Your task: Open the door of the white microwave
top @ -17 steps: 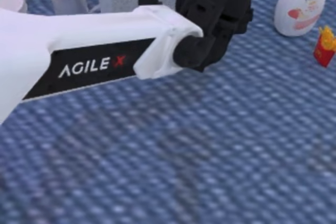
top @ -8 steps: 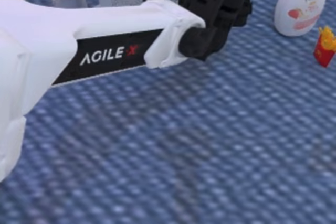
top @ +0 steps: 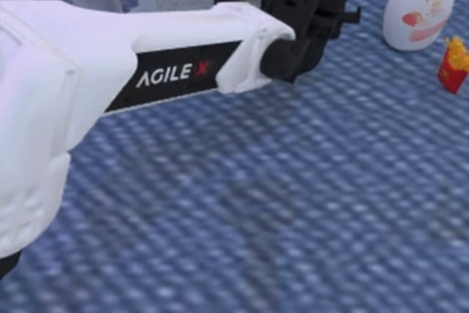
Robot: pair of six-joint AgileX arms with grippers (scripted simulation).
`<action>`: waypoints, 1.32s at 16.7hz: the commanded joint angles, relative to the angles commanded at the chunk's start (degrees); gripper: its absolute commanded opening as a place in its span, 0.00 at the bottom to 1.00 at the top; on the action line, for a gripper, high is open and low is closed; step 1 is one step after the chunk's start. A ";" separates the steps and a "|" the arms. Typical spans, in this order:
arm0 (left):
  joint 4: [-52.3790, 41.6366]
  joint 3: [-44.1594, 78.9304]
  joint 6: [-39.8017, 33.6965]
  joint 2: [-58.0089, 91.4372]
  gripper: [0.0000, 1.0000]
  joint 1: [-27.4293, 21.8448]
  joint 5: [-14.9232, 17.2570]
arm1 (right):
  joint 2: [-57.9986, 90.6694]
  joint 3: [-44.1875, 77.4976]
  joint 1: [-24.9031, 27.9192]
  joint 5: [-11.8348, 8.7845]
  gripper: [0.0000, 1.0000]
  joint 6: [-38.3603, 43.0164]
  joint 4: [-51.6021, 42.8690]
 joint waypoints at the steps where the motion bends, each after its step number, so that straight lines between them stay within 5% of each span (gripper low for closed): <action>1: 0.00 0.00 0.00 0.00 0.92 0.00 0.00 | 0.00 0.00 0.00 0.00 1.00 0.00 0.00; 13: 0.00 0.00 0.00 0.00 0.02 0.00 0.00 | 0.00 0.00 0.00 0.00 1.00 0.00 0.00; 21: 0.00 0.00 0.00 0.00 0.00 0.00 0.00 | 0.00 0.00 0.00 0.00 1.00 0.00 0.00; 22: -0.59 -2.80 0.14 -1.11 0.00 -3.22 -0.09 | 0.00 0.00 0.00 0.00 1.00 0.00 0.00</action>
